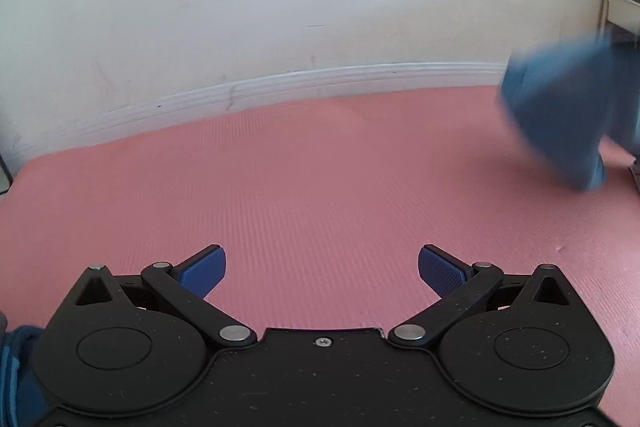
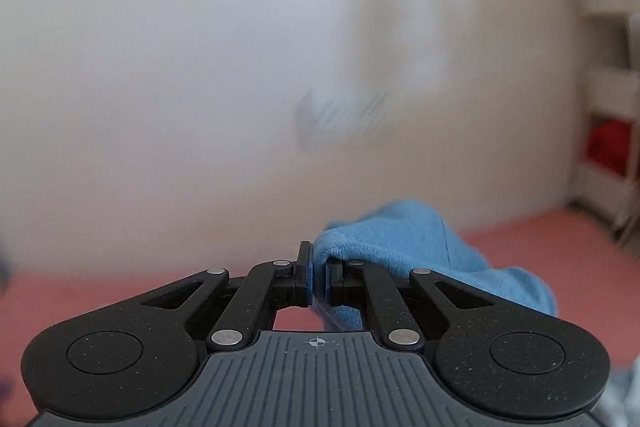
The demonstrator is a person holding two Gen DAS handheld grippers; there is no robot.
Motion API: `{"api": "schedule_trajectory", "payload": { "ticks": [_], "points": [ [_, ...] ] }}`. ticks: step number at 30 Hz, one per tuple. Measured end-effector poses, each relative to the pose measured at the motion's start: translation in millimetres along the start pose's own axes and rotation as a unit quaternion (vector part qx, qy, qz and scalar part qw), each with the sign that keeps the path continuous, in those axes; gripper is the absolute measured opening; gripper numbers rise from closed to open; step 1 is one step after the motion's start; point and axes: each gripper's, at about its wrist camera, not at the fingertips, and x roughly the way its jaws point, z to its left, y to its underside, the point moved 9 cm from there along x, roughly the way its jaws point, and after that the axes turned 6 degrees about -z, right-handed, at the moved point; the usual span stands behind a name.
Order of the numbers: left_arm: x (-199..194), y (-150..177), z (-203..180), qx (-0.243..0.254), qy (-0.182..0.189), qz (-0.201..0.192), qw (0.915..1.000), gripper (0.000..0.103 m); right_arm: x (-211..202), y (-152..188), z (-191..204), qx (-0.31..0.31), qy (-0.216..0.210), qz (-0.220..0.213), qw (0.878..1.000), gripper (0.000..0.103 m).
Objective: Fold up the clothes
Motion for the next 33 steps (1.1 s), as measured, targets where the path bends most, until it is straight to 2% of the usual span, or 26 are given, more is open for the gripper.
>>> {"api": "schedule_trajectory", "payload": {
  "ticks": [2, 4, 6, 9, 14, 16, 17, 18, 20, 24, 27, 29, 31, 33],
  "points": [
    [2, 5, 12, -0.008, -0.006, 0.000, 0.9999, 0.102, 15, 59, 40, -0.018, -0.026, 0.076, 0.997, 0.004],
    [5, 12, 26, -0.022, -0.012, 0.002, 0.9997, 0.102, 25, 116, 78, -0.031, -0.053, 0.147, 0.987, 0.004],
    [9, 17, 36, -0.048, -0.009, 0.005, 0.9988, 0.102, 26, 159, 114, -0.048, -0.077, 0.189, 0.978, 0.004],
    [16, 22, 45, -0.085, -0.006, 0.010, 0.9963, 0.102, 18, 205, 158, -0.063, -0.108, 0.247, 0.961, 0.004],
    [29, 20, 44, -0.125, 0.006, 0.008, 0.9921, 0.102, 2, 246, 225, -0.103, -0.162, 0.299, 0.935, 0.006],
    [34, 17, 37, -0.137, 0.018, 0.005, 0.9903, 0.102, -6, 248, 242, -0.102, -0.172, 0.305, 0.931, 0.011],
    [35, 16, 34, -0.143, 0.025, 0.004, 0.9894, 0.102, -9, 248, 250, -0.101, -0.177, 0.307, 0.930, 0.017],
    [38, 16, 28, -0.147, 0.033, 0.004, 0.9886, 0.102, -14, 246, 252, -0.094, -0.179, 0.308, 0.930, 0.023],
    [42, 17, 18, -0.154, 0.048, 0.004, 0.9869, 0.102, -25, 241, 247, -0.068, -0.174, 0.312, 0.931, 0.029],
    [48, 27, -8, -0.149, 0.080, 0.020, 0.9854, 0.102, -45, 232, 203, -0.028, -0.126, 0.314, 0.941, 0.029],
    [51, 33, -27, -0.131, 0.103, 0.029, 0.9857, 0.102, -46, 223, 150, -0.002, -0.037, 0.288, 0.957, 0.038],
    [51, 36, -30, -0.127, 0.096, 0.026, 0.9868, 0.102, -35, 216, 105, 0.040, 0.041, 0.251, 0.966, 0.041],
    [52, 39, -32, -0.134, 0.096, 0.031, 0.9858, 0.102, -22, 207, 51, 0.108, 0.116, 0.207, 0.966, 0.041],
    [55, 40, -35, -0.139, 0.102, 0.035, 0.9845, 0.102, -8, 215, 18, 0.178, 0.172, 0.177, 0.953, 0.042]
  ]
}}
